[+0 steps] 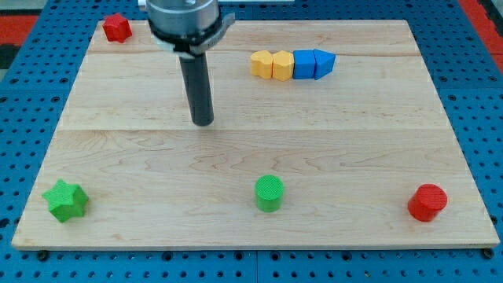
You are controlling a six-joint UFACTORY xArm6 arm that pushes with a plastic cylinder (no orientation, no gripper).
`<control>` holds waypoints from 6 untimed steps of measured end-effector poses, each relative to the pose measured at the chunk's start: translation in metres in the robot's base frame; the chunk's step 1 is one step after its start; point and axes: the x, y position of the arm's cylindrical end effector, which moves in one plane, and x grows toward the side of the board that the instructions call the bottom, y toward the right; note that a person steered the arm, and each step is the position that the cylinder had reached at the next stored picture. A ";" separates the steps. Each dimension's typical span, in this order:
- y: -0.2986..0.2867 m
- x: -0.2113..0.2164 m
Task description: Move the arm to the bottom right of the green circle
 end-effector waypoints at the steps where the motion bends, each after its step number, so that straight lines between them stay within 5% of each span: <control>1: 0.000 0.036; 6: 0.017 0.149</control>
